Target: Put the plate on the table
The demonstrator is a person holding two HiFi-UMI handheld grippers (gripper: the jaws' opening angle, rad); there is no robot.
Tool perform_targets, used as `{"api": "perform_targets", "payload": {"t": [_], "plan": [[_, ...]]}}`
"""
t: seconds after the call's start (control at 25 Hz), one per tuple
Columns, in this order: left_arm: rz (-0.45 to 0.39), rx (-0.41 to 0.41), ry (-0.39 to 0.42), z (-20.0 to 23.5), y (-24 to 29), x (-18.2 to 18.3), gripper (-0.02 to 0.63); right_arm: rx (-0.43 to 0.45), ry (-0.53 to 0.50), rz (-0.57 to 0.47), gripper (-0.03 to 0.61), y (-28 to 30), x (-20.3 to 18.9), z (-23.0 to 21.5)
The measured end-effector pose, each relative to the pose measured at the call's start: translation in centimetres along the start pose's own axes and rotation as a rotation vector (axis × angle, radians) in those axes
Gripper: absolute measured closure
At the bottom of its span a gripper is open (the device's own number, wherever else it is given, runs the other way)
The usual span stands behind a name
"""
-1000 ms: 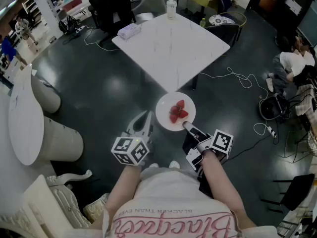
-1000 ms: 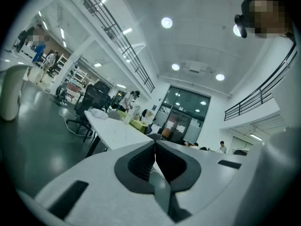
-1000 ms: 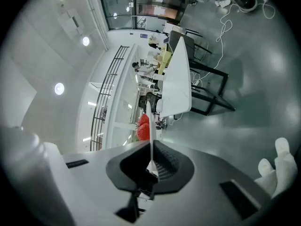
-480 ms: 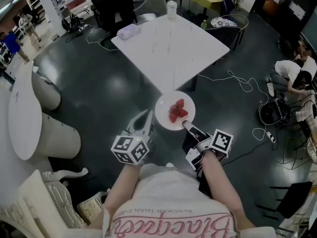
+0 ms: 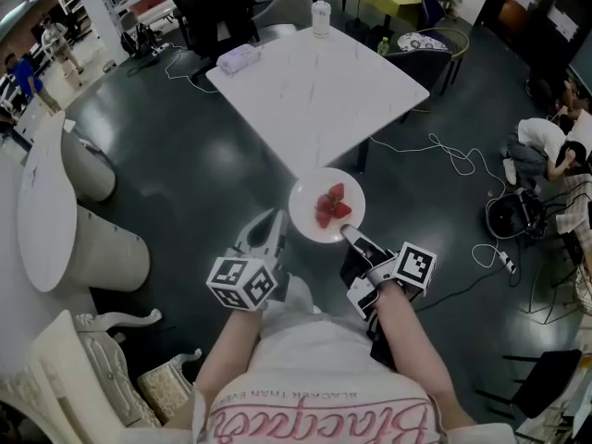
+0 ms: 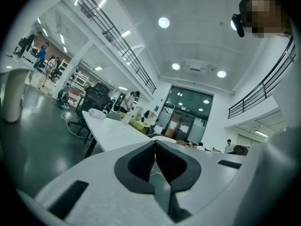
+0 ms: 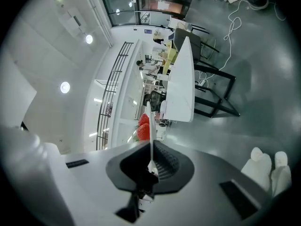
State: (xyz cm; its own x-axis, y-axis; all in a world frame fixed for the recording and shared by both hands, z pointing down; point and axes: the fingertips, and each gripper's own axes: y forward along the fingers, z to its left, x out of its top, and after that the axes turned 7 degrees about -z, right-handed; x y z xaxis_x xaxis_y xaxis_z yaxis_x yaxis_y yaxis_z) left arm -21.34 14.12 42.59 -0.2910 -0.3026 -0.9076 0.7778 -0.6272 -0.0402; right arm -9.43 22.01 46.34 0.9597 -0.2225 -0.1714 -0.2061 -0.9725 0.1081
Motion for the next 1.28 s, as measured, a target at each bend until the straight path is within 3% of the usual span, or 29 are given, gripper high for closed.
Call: {"api": "perform_targets", "payload": {"t": [0.44,0.84,1.28], "plan": [[0.014,0.017,-0.008,2.0,6.0,-0.5,0.609,0.006,0.011,-0.014,0.566,3.6,4.5,-1.2],[0.025,-0.008,-0.011,5.0,16.3,0.3,0.609,-0.033,0.036,-0.021,0.566,10.7,11.5,-2.8],[0.033,0.025,-0.040,10.8,25.9,1.5,0.609,-0.075,0.048,-0.018,0.566,19.4,17.4,-4.4]]}}
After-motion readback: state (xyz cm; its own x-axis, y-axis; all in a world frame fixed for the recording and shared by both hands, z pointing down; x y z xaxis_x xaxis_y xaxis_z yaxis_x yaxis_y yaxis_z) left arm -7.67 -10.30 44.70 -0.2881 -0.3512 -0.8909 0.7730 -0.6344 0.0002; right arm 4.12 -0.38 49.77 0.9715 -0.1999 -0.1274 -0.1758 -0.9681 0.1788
